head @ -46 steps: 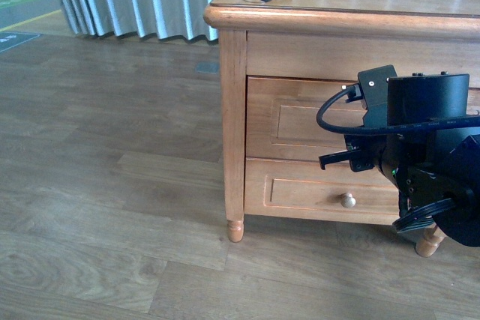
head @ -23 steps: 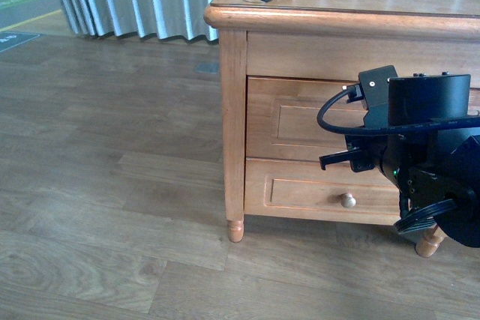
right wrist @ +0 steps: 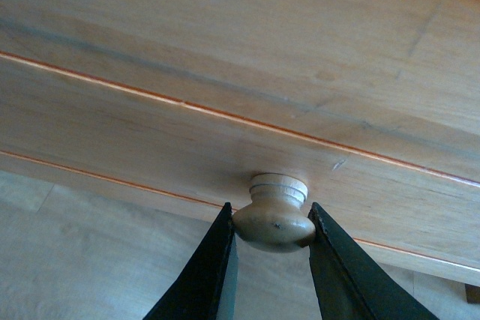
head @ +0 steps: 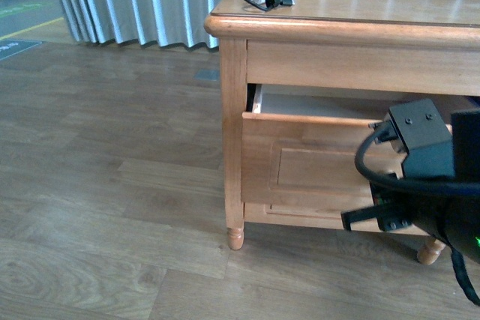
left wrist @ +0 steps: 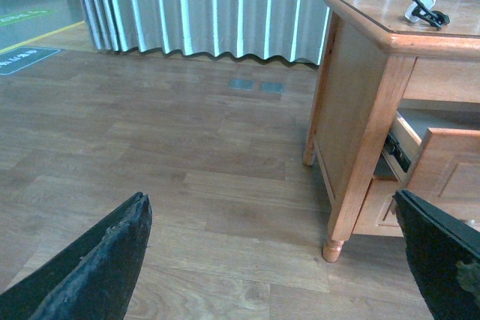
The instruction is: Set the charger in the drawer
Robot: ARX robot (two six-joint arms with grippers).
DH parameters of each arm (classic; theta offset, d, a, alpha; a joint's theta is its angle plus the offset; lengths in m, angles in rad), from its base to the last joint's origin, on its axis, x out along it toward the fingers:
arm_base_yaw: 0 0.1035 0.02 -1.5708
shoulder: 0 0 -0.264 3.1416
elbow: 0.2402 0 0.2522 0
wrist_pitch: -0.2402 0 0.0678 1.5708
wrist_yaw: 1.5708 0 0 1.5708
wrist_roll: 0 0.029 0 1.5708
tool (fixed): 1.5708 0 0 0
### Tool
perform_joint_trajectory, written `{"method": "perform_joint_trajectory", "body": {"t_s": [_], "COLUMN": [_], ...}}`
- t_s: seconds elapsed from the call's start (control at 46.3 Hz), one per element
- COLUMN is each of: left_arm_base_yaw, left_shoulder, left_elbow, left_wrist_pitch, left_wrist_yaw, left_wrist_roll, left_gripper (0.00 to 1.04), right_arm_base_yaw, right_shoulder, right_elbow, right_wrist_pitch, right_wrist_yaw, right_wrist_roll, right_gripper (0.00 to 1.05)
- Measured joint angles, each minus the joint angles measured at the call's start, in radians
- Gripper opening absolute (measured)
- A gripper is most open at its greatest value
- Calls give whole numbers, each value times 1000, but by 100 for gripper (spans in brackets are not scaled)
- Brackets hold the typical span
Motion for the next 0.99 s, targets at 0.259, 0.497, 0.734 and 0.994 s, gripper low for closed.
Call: {"method": "perform_joint_trajectory", "body": {"t_s": [0.259, 0.497, 0.734, 0.994], "left_arm_base_yaw": [0, 0, 0, 0], "left_shoulder": [0, 0, 0, 0], "left_elbow": [0, 0, 0, 0], "left_wrist_pitch": [0, 0, 0, 0], "left_wrist_yaw": [0, 0, 0, 0], "left_wrist_roll": [0, 0, 0, 0], "left_gripper": [99, 99, 99, 99], "right_arm_base_yaw": [5, 6, -207, -453], "right_shoulder": [-196, -338, -1241, -1590], "right_elbow": [-246, -385, -449, -481], "right_wrist_pitch": [-10, -34, -687, -768], "right_wrist_yaw": [-71, -103, -192, -327], "right_wrist_roll": [0, 17, 70, 89], "right_gripper": [22, 34, 96, 96]}}
